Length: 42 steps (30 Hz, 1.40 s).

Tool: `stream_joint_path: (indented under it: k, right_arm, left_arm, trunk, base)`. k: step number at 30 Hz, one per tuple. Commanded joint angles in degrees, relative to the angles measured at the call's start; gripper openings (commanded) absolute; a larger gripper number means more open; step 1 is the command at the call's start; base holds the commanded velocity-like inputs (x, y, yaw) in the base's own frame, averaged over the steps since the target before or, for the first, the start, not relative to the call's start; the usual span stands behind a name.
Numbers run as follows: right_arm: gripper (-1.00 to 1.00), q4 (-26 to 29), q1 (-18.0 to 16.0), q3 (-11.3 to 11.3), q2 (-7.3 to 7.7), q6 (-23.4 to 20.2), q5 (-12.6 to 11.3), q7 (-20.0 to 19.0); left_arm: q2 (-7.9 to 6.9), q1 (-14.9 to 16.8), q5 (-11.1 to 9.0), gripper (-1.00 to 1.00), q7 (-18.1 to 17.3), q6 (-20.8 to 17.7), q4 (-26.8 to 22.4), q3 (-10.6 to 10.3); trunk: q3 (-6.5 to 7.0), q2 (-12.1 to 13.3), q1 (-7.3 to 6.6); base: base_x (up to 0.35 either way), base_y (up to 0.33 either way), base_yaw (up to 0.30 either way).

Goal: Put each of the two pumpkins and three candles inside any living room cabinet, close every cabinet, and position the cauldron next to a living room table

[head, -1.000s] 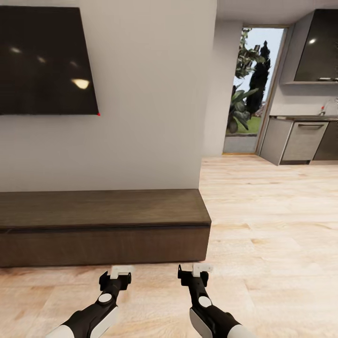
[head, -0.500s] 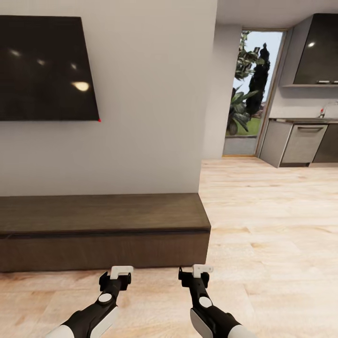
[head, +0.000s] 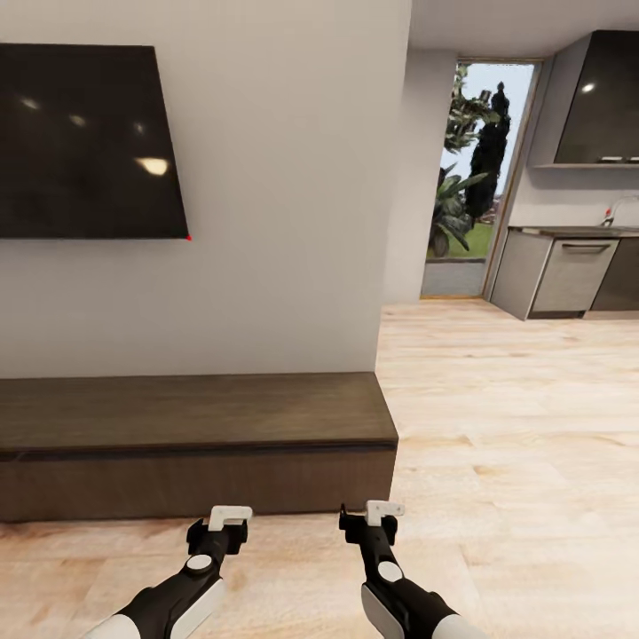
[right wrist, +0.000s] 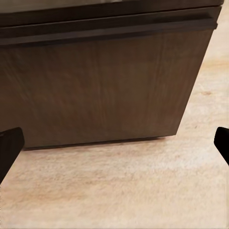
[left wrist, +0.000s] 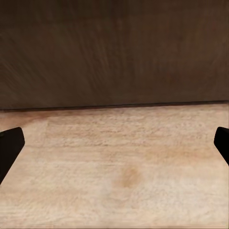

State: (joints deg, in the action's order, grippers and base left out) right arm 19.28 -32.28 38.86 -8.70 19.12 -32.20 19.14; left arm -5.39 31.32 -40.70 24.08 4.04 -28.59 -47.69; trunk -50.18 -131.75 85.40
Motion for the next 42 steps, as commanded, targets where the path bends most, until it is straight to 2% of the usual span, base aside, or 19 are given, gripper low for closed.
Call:
stream_joint_path:
  k: [1, 16, 42]
  right_arm:
    - [1.00, -0.03, -0.06, 0.49, 0.01, 0.27, -0.50, 0.30]
    - [1.00, -0.13, -0.06, 0.50, 0.08, 0.30, -0.56, 0.28]
    - [1.00, -0.27, -0.06, 0.34, 0.17, 0.24, -0.58, 0.28]
  left_arm:
    - [-0.06, 0.06, -0.65, 1.00, 0.35, 0.05, -0.07, -0.47]
    - [-0.06, 0.06, -0.73, 1.00, 0.44, -1.72, -0.07, -0.46]
    - [-0.06, 0.06, -0.69, 1.00, 0.53, -1.93, 0.02, -0.47]
  trunk:
    - [0.13, 0.39, -0.24]
    - [2.82, 6.41, -3.53]
    - [7.49, 16.83, -9.24]
  base:
    - [0.000, 0.000, 0.000]
    - [0.000, 0.000, 0.000]
    - [0.000, 0.000, 0.000]
